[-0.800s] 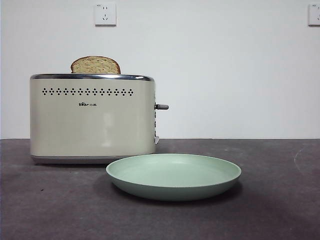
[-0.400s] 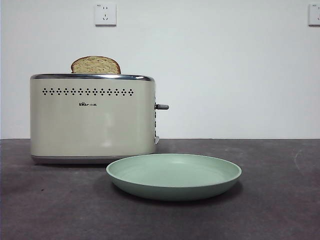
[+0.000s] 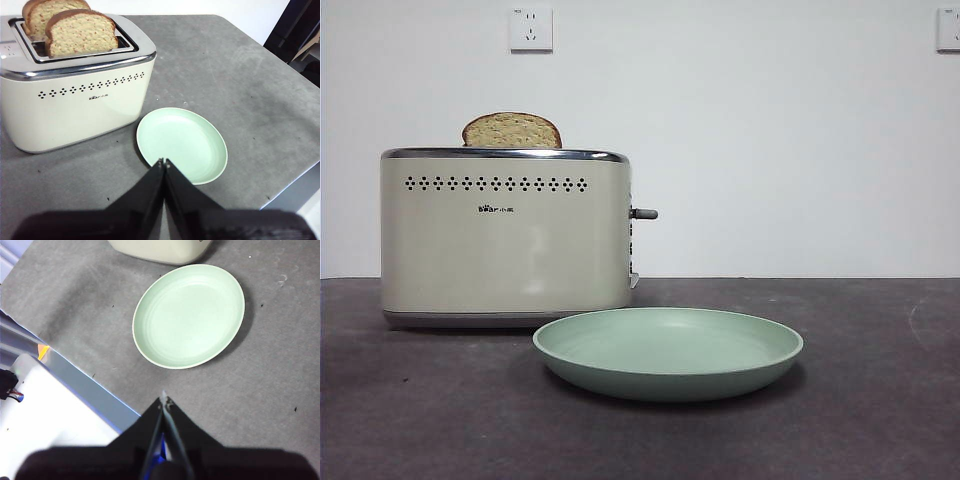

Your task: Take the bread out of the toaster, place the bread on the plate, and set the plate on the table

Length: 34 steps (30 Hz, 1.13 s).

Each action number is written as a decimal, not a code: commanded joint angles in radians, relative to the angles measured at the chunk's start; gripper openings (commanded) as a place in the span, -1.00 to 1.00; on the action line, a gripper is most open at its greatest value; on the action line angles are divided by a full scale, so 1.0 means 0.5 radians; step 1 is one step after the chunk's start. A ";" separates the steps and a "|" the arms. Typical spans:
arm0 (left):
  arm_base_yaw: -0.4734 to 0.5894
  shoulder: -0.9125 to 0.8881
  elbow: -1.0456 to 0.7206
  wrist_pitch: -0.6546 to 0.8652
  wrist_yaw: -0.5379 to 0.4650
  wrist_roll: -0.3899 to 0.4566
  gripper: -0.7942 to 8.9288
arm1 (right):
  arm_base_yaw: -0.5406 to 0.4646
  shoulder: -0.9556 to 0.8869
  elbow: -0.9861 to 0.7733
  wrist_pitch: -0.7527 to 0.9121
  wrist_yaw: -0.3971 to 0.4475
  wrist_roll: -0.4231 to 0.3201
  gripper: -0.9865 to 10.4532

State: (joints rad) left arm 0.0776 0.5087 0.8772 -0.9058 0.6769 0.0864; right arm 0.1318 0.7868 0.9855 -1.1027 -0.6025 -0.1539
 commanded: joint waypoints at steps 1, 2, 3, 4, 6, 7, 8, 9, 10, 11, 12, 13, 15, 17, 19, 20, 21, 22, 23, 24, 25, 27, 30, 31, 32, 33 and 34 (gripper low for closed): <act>0.002 -0.001 0.000 0.005 0.011 0.038 -0.71 | 0.006 -0.003 0.005 0.005 0.001 -0.021 -0.56; 0.002 -0.001 0.000 0.005 0.011 0.038 -0.54 | 0.006 -0.003 0.005 0.005 0.002 -0.014 -0.40; 0.002 -0.001 0.000 0.008 0.009 0.038 -0.22 | 0.006 -0.003 0.005 0.007 0.002 0.007 -0.19; 0.002 -0.001 0.000 0.013 0.010 0.037 0.04 | 0.006 -0.003 0.005 0.009 0.002 0.018 -0.03; 0.002 -0.001 0.001 0.035 0.010 0.038 0.35 | 0.006 -0.003 0.005 0.009 0.002 0.033 0.17; 0.002 -0.001 0.002 0.053 0.011 0.039 0.34 | 0.006 -0.003 0.005 0.009 0.002 0.043 0.16; 0.002 -0.001 0.002 0.082 0.011 0.040 0.34 | 0.006 -0.003 0.005 0.008 0.001 0.047 0.16; 0.002 -0.001 0.002 0.121 0.010 0.042 0.34 | 0.006 -0.003 0.005 0.008 0.001 0.047 0.16; 0.002 -0.001 0.002 0.158 0.010 0.047 0.34 | 0.006 -0.003 0.005 0.008 0.000 0.048 0.16; 0.002 0.000 0.002 0.204 0.009 0.047 0.34 | 0.006 -0.003 0.005 0.008 -0.001 0.053 0.16; 0.002 0.006 0.002 0.255 0.009 0.047 0.34 | 0.006 -0.003 0.005 0.008 -0.002 0.053 0.16; 0.002 0.014 0.002 0.297 0.009 0.047 0.34 | 0.006 -0.003 0.005 0.008 -0.002 0.053 0.16; 0.002 0.046 0.002 0.407 0.009 0.050 0.34 | 0.006 -0.003 0.005 0.008 -0.002 0.053 0.16; 0.002 0.095 0.002 0.528 0.009 0.077 0.34 | 0.006 -0.003 0.005 0.008 -0.002 0.053 0.16; 0.002 0.163 0.002 0.665 0.009 0.100 0.34 | 0.006 -0.003 0.005 0.008 -0.002 0.053 0.16; 0.002 0.204 0.002 0.748 0.011 0.100 0.34 | 0.006 -0.003 0.005 0.008 -0.001 0.052 0.16; 0.002 0.249 0.002 0.829 0.013 0.099 0.34 | 0.006 -0.003 0.005 0.008 -0.001 0.052 0.16; 0.001 0.294 0.003 0.897 0.013 0.099 0.34 | 0.006 -0.003 0.005 0.008 -0.001 0.052 0.16; 0.000 0.353 0.004 0.978 0.013 0.099 0.34 | 0.006 -0.003 0.005 0.008 -0.001 0.052 0.16; -0.002 0.416 0.009 1.056 0.018 0.100 0.34 | 0.006 -0.003 0.005 0.008 0.000 0.052 0.16; -0.008 0.473 0.020 1.109 0.019 0.101 0.34 | 0.006 -0.003 0.005 0.008 0.000 0.052 0.16; -0.032 0.616 0.049 1.245 0.019 0.132 0.34 | 0.006 -0.003 0.005 0.008 0.001 0.052 0.16; -0.076 0.834 0.103 1.412 0.012 0.199 0.34 | 0.006 -0.002 0.005 0.008 0.001 0.052 0.16; -0.089 0.903 0.124 1.446 0.011 0.208 0.34 | 0.006 -0.003 0.005 0.008 0.001 0.052 0.16; -0.101 0.984 0.154 1.483 0.010 0.216 0.34 | 0.006 -0.002 0.005 0.008 0.001 0.052 0.16; -0.116 1.070 0.188 1.515 0.010 0.227 0.34 | 0.006 -0.002 0.005 0.008 0.001 0.052 0.16; -0.130 1.141 0.219 1.538 0.009 0.246 0.34 | 0.006 -0.002 0.005 0.008 0.002 0.052 0.16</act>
State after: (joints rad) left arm 0.0177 1.0512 0.9791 -0.1505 0.6800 0.1799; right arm 0.1318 0.7868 0.9855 -1.1030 -0.6018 -0.1280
